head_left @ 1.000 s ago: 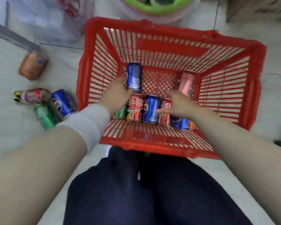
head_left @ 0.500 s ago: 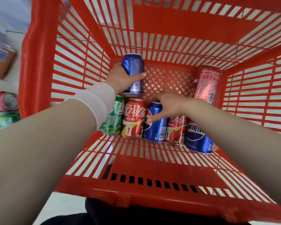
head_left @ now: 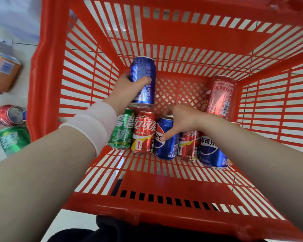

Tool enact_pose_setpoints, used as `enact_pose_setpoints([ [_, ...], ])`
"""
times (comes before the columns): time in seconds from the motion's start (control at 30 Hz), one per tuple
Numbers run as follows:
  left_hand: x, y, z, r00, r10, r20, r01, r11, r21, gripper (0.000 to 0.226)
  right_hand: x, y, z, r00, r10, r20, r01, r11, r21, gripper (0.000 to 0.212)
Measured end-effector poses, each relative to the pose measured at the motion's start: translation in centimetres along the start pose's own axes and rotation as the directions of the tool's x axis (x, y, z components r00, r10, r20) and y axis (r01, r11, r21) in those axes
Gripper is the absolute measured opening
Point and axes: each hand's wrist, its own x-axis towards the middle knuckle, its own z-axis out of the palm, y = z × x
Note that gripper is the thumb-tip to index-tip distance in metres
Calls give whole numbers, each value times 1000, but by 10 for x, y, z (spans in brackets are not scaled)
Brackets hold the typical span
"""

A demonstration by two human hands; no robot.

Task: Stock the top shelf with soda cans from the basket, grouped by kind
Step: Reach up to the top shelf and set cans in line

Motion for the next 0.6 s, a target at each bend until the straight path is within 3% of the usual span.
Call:
enact_pose_setpoints([
  [0.2,-52,11,-17,995,-62,72,84,927,-365,43,-41,-5,-38,991,9,-135,19,979,204,94],
  [0.3,-98,29,-30,989,-59,138,117,880,-459,43,-86,-14,-63,987,20,-161,33,947,319,84],
  [0.37,-135,48,-39,986,-52,158,127,845,-519,56,-123,-24,-74,987,27,-159,45,900,433,73],
  [0.5,-214,91,-59,982,-21,190,129,806,-578,85,-218,-52,-87,987,34,-157,95,664,741,63],
  [0.6,-278,127,-75,978,-25,208,153,765,-626,57,-290,-81,-94,981,34,-189,152,464,873,81],
])
